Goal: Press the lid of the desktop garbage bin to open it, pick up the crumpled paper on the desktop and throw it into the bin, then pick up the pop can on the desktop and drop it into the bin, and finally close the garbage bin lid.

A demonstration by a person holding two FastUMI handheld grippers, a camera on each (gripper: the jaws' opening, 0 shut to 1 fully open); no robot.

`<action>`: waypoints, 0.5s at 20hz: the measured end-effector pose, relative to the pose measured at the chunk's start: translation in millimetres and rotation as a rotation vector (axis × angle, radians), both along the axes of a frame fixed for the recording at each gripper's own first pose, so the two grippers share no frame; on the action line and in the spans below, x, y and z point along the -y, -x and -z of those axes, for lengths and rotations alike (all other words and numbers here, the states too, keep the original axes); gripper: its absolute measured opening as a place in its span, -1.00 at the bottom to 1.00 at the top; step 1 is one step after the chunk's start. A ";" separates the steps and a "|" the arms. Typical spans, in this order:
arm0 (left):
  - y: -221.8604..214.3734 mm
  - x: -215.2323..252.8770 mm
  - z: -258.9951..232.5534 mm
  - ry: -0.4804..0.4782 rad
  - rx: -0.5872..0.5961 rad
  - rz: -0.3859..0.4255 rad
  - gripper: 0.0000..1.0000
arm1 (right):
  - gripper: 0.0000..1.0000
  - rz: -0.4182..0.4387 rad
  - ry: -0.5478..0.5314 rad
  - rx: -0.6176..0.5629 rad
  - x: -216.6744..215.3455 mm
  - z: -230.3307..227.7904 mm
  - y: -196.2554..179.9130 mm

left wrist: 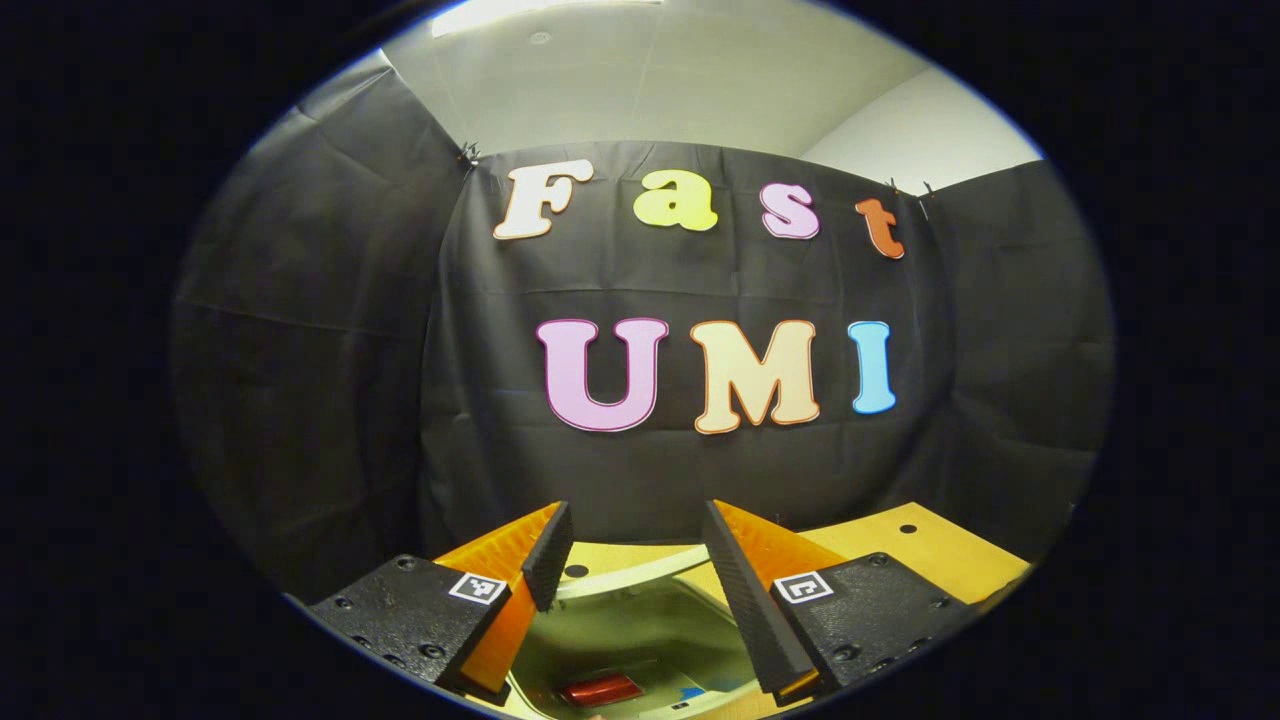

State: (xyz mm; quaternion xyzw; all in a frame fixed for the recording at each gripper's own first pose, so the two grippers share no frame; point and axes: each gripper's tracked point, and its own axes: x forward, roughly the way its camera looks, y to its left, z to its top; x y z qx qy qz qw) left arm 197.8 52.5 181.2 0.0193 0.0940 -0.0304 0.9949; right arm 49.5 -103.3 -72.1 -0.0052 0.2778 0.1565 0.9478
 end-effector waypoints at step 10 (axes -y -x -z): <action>43.5 22.3 70.3 -0.015 -0.046 0.045 0.62 | 0.97 -0.024 0.024 -0.019 3.2 14.8 6.9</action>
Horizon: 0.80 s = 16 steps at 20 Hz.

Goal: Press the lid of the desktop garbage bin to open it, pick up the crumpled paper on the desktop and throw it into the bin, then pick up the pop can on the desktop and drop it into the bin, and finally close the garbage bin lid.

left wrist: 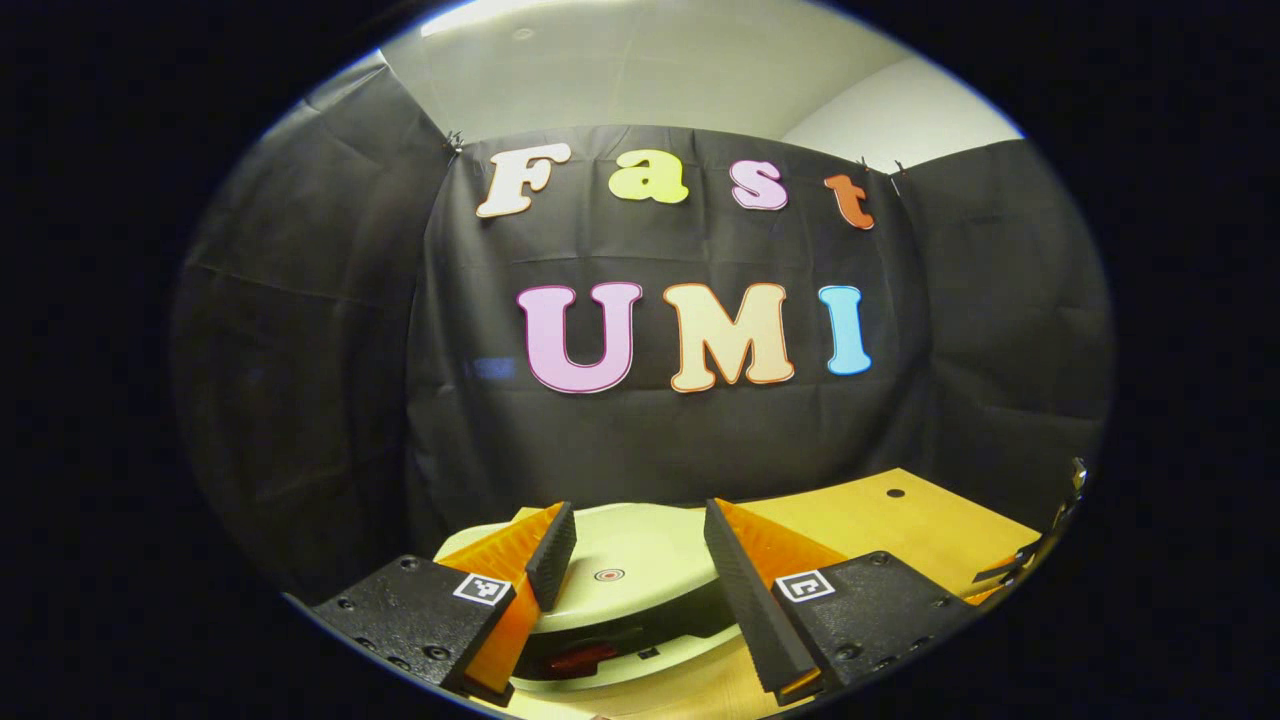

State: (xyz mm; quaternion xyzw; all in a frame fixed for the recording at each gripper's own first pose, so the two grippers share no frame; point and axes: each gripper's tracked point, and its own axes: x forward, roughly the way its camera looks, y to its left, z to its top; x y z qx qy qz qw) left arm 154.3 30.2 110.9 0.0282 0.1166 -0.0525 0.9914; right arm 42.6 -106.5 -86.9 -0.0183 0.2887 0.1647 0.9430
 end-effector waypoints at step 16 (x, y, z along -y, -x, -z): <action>14.4 -4.1 40.5 -0.024 0.028 -0.028 0.68 | 0.97 0.019 -0.012 0.042 0.6 3.5 0.1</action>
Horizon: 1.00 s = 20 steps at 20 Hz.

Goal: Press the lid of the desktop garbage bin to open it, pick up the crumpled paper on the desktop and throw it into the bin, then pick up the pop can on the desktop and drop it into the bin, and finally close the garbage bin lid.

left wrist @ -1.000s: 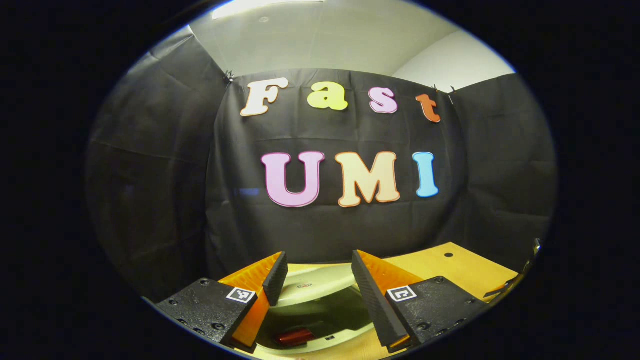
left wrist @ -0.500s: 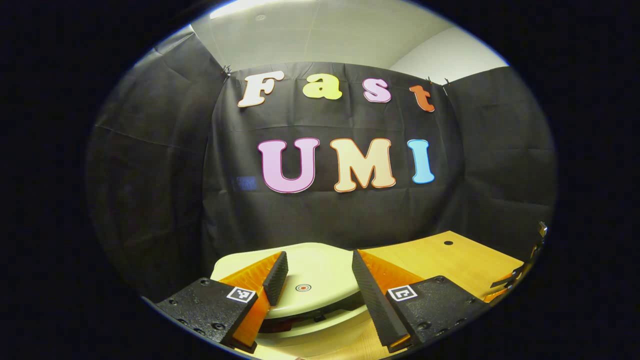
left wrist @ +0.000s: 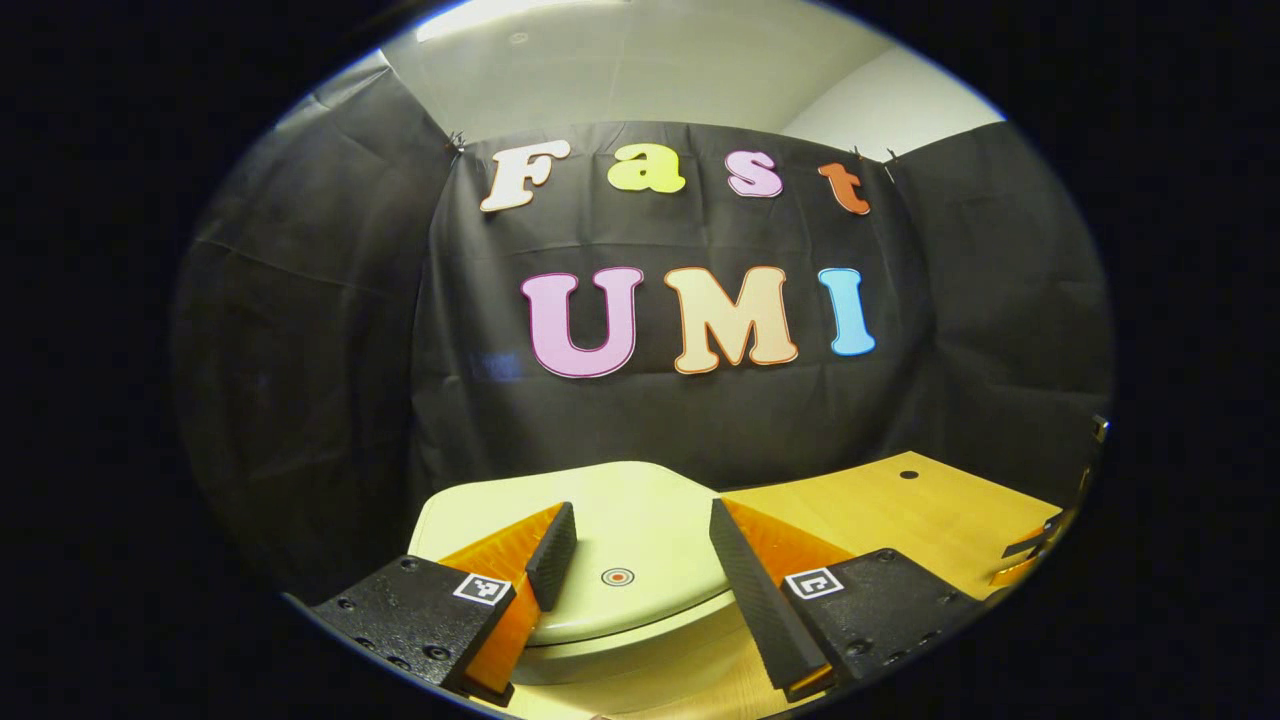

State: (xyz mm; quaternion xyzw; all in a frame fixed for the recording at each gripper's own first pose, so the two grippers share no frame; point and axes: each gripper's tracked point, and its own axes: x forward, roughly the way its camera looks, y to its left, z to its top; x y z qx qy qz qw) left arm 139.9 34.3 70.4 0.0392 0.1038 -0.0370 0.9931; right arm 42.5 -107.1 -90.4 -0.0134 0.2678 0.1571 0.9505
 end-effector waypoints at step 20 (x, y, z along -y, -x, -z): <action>9.8 -11.7 3.1 -0.007 0.056 -0.085 0.83 | 0.97 -0.027 -0.009 0.010 -3.1 6.3 -6.0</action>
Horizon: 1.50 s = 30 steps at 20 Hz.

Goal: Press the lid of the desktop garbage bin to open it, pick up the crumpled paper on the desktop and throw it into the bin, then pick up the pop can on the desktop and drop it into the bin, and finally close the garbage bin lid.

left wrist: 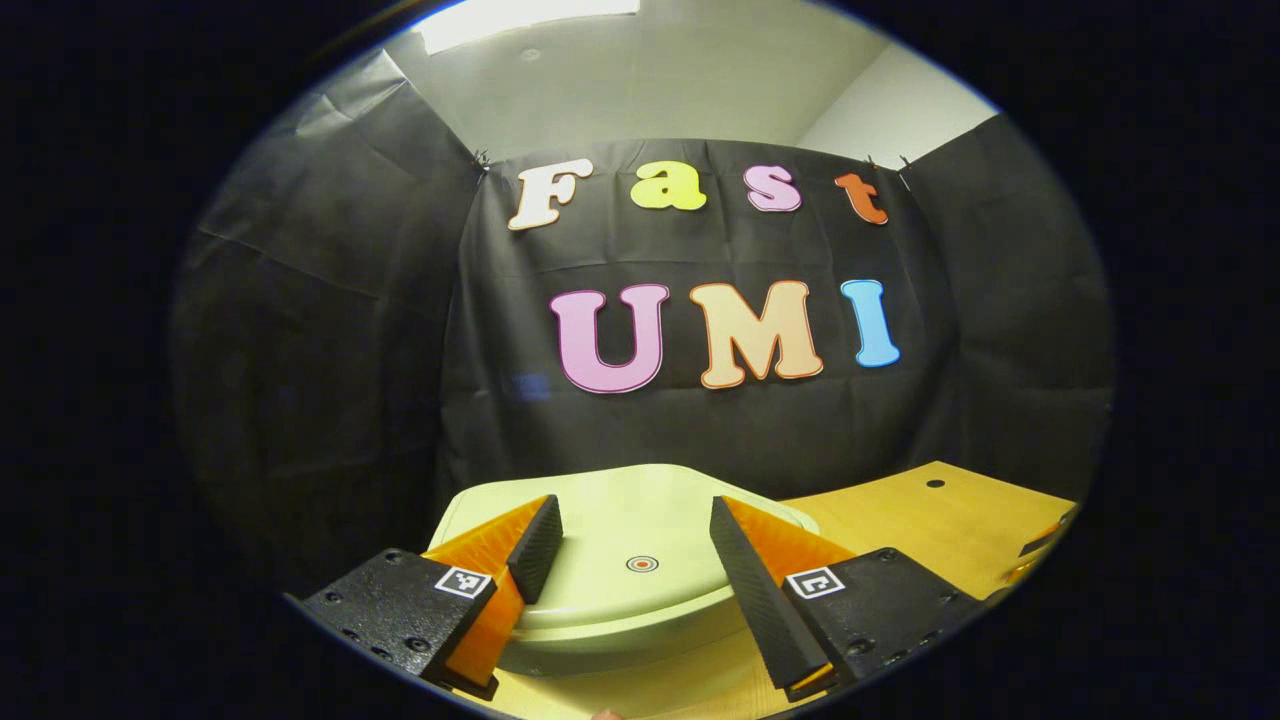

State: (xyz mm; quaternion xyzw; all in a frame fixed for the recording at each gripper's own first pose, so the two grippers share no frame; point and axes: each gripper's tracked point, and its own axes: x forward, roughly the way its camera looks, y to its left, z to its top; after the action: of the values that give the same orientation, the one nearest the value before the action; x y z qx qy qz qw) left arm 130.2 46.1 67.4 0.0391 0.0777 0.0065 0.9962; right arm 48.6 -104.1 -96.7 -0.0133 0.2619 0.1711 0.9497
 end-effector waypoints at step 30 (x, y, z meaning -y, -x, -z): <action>38.9 169.4 -8.1 0.174 0.087 0.466 0.89 | 0.97 0.044 -0.050 0.142 -41.8 -65.5 -12.9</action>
State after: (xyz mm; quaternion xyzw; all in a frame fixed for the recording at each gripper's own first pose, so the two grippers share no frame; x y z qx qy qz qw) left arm 91.2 -123.3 75.5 -0.0303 0.0238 -0.2283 0.9728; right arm 61.4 -62.2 -31.2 0.0041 0.1898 0.1552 0.9695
